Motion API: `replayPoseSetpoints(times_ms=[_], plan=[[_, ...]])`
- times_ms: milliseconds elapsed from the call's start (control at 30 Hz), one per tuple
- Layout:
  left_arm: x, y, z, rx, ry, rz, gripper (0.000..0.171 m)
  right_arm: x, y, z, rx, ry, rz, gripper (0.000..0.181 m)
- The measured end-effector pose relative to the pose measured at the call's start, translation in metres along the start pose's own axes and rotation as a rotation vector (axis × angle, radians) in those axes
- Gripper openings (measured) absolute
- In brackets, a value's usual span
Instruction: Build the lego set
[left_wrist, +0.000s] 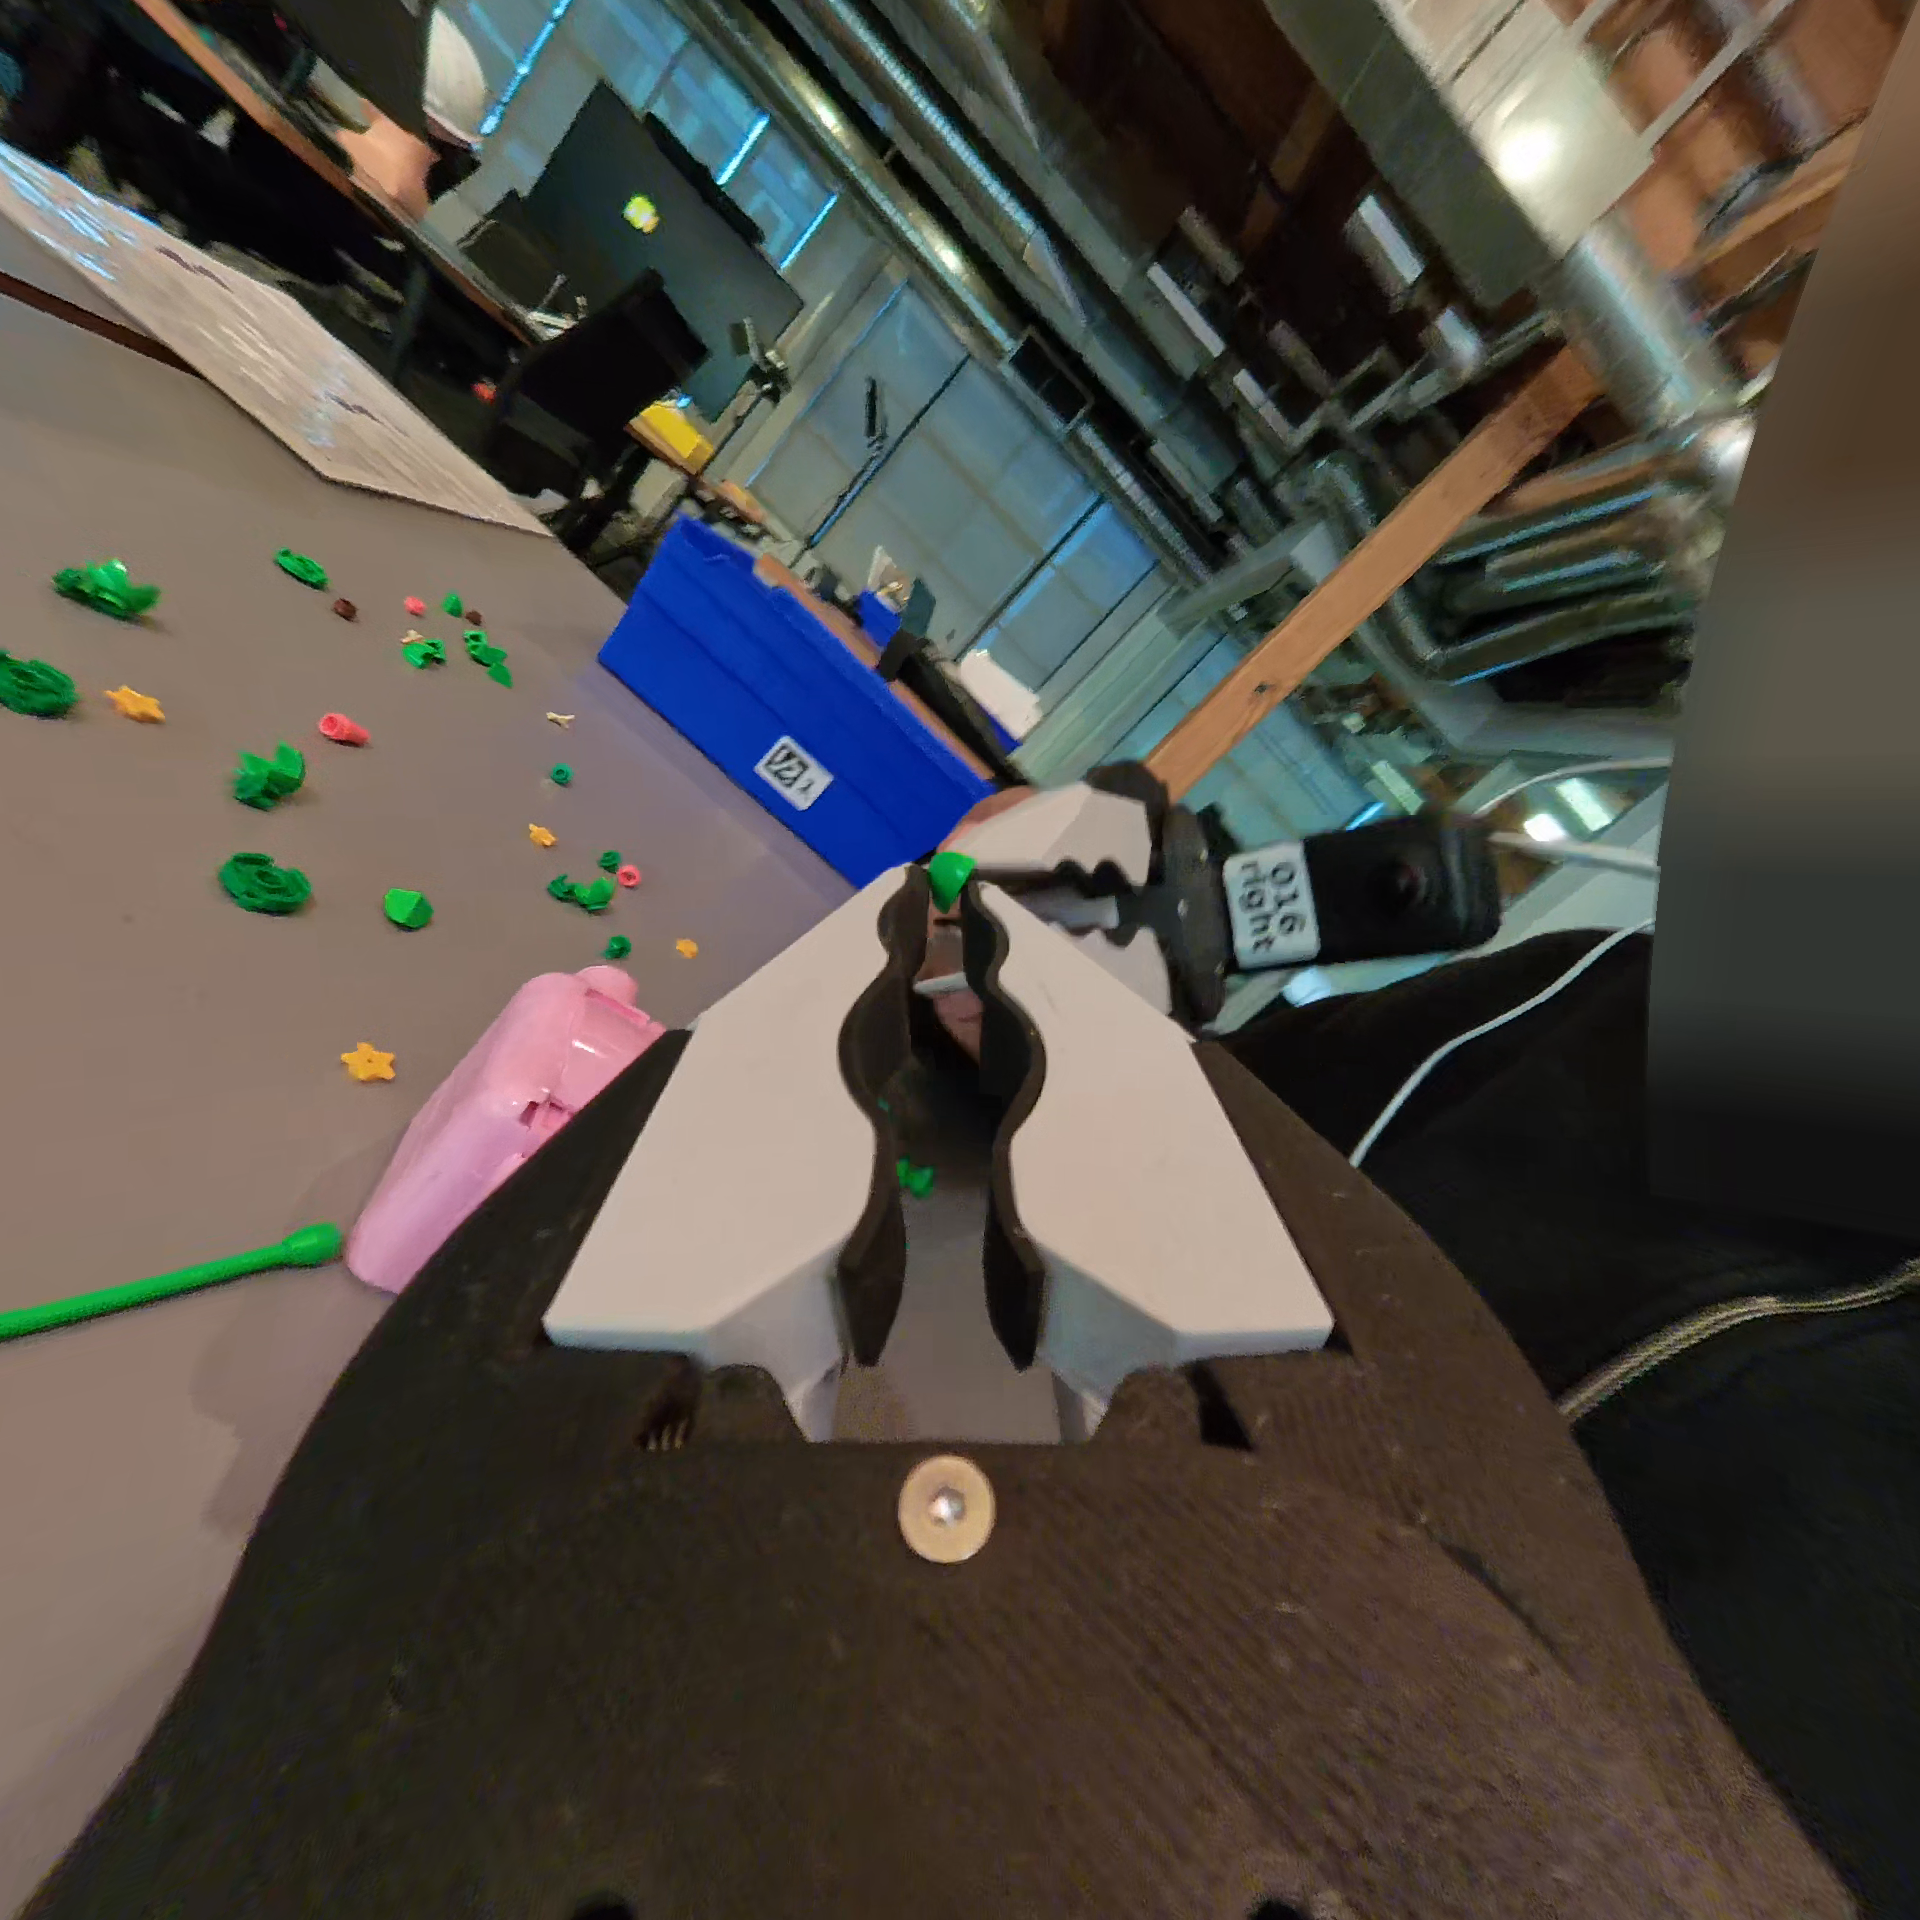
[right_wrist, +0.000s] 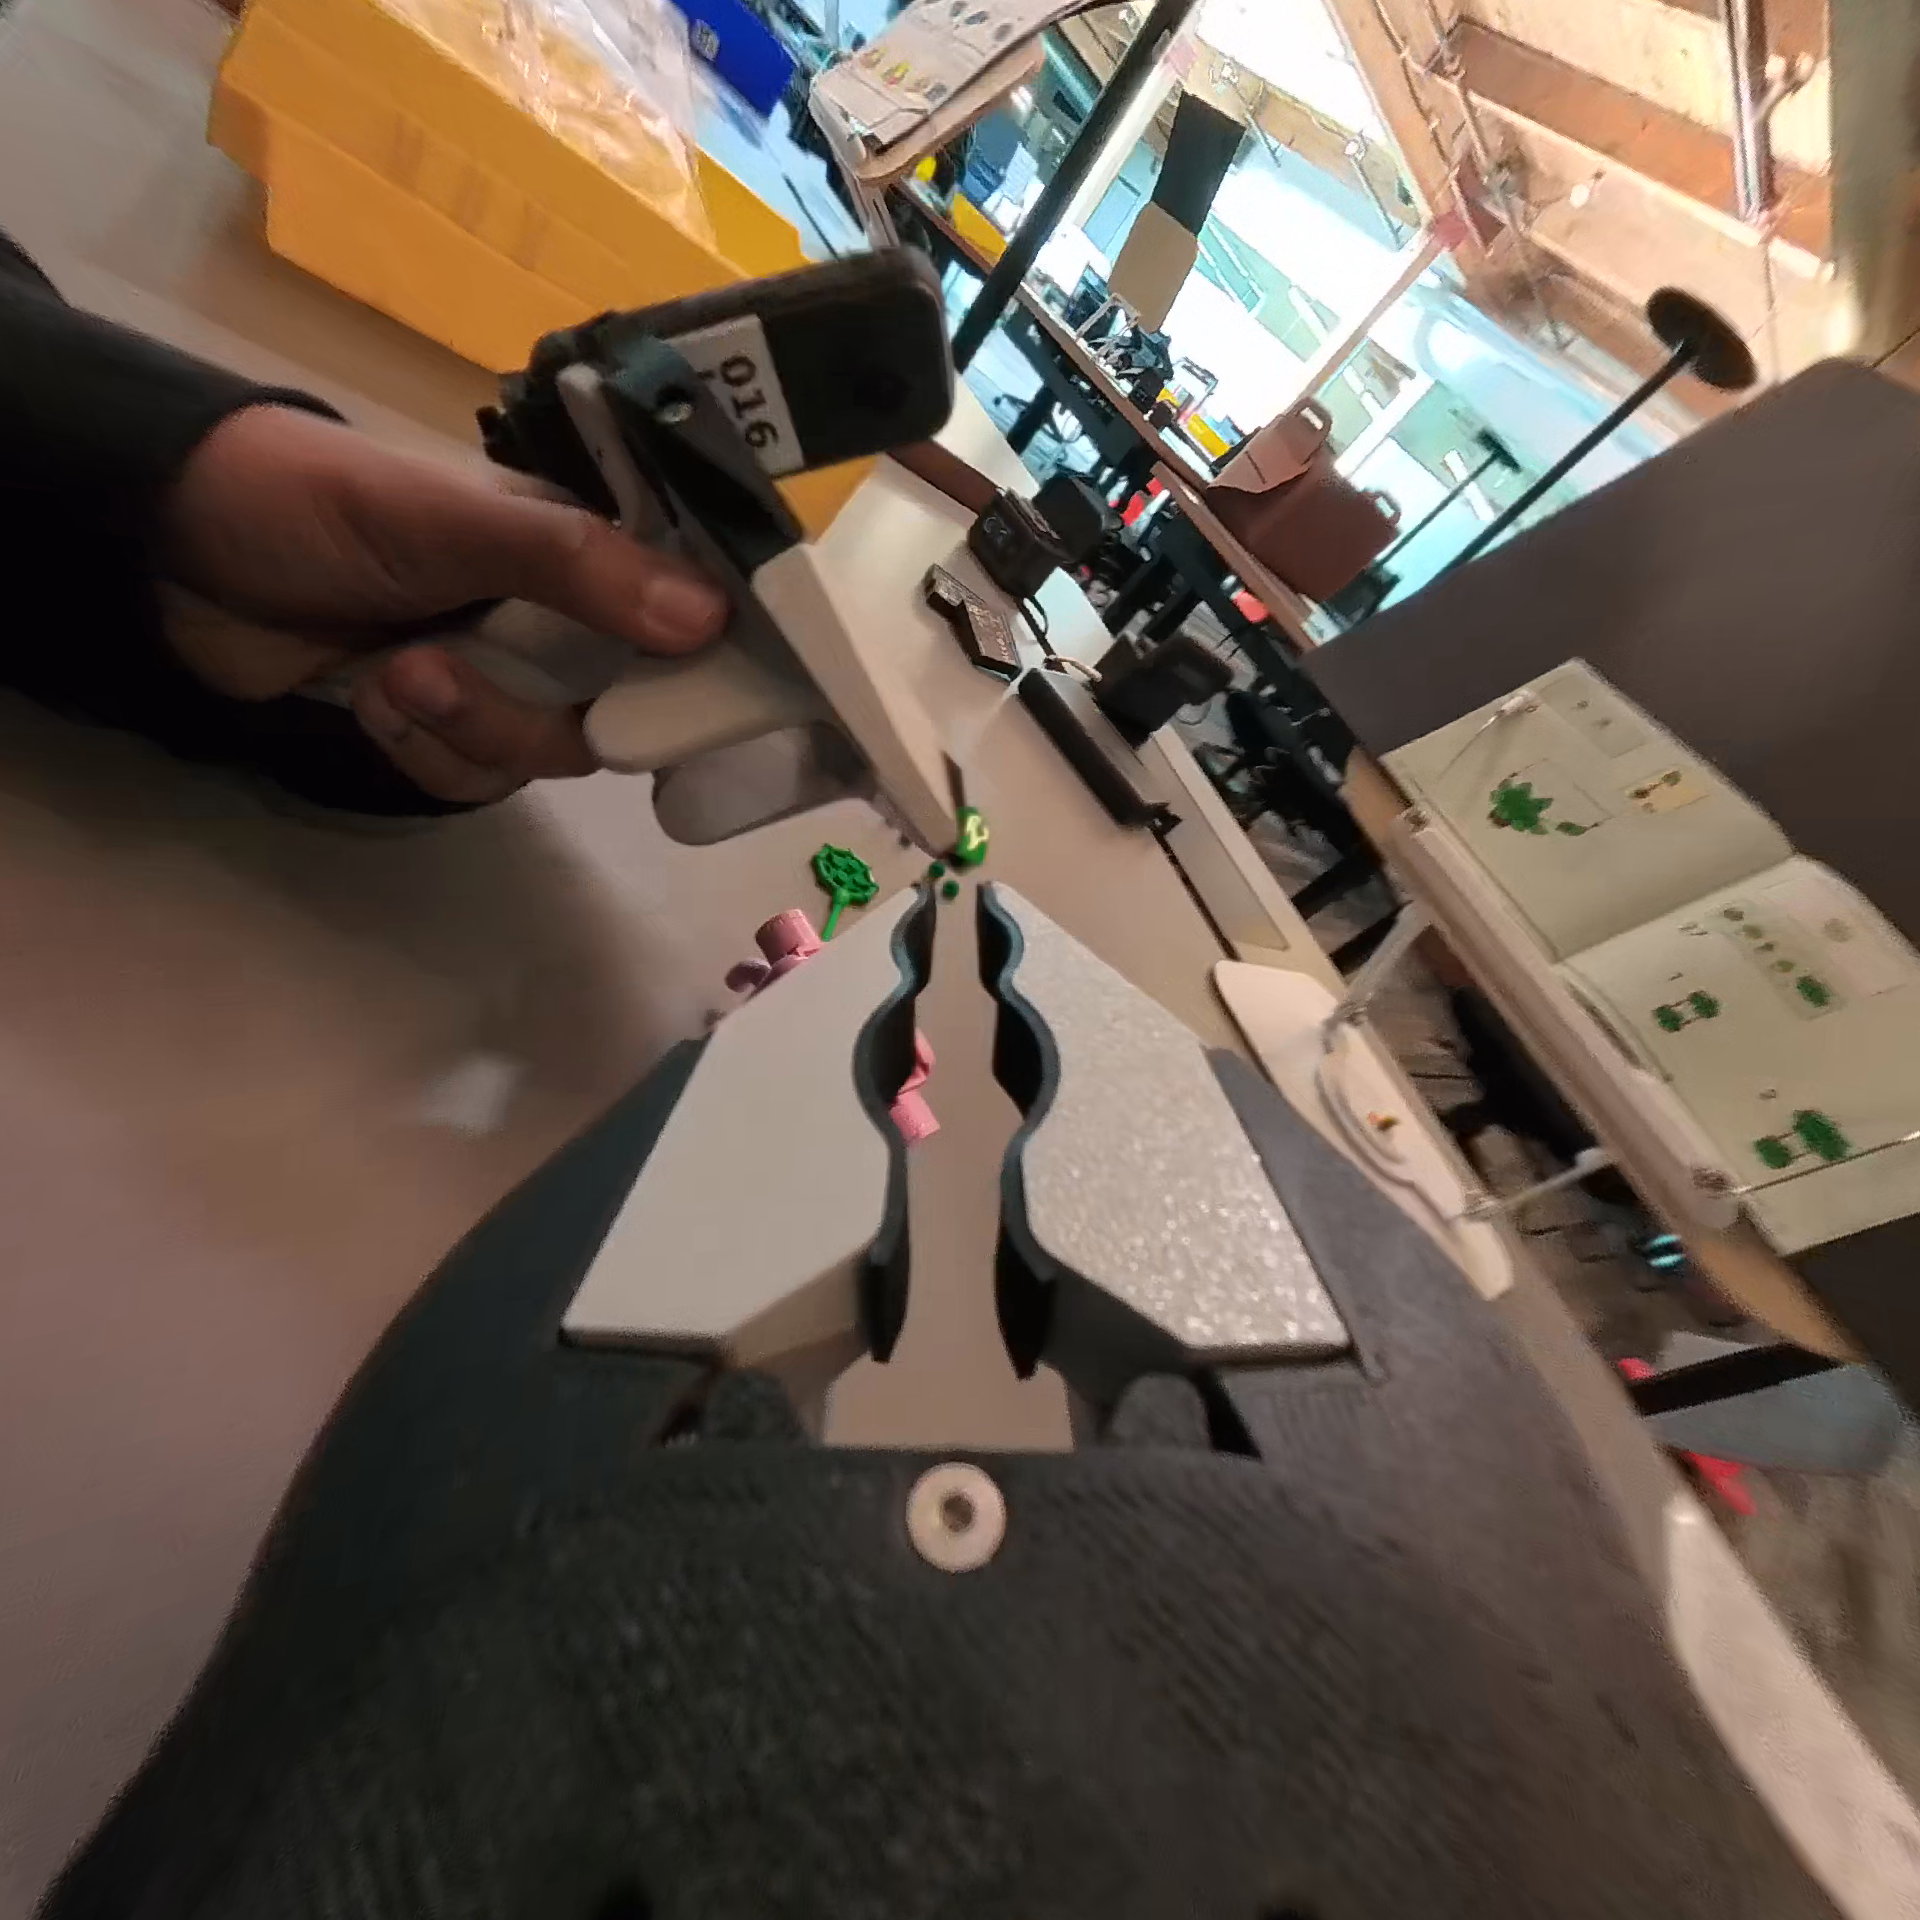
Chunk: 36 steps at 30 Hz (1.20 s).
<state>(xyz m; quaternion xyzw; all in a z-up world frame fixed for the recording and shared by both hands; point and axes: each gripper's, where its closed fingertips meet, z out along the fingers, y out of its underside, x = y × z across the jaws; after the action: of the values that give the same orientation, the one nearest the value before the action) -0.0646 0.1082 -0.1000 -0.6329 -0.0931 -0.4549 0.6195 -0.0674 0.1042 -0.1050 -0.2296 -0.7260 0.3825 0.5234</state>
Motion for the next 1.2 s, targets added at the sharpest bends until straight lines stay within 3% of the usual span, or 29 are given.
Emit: replayPoseSetpoints(times_ms=[233,533,1000,1200], plan=[[-0.012,0.024,0.008,-0.228,-0.302,0.503,0.001,0.007,0.006,-0.005,0.069,-0.257,0.548,0.025],[-0.009,0.028,0.011,-0.253,-0.309,0.573,0.000,-0.002,0.013,-0.004,0.060,-0.399,0.746,0.026],[-0.004,0.027,0.011,-0.233,-0.267,0.536,0.000,0.001,0.017,-0.009,0.070,-0.436,0.756,0.010],[-0.010,0.033,0.011,-0.266,-0.252,0.458,0.000,-0.010,0.007,-0.025,0.116,-0.483,0.486,0.018]])
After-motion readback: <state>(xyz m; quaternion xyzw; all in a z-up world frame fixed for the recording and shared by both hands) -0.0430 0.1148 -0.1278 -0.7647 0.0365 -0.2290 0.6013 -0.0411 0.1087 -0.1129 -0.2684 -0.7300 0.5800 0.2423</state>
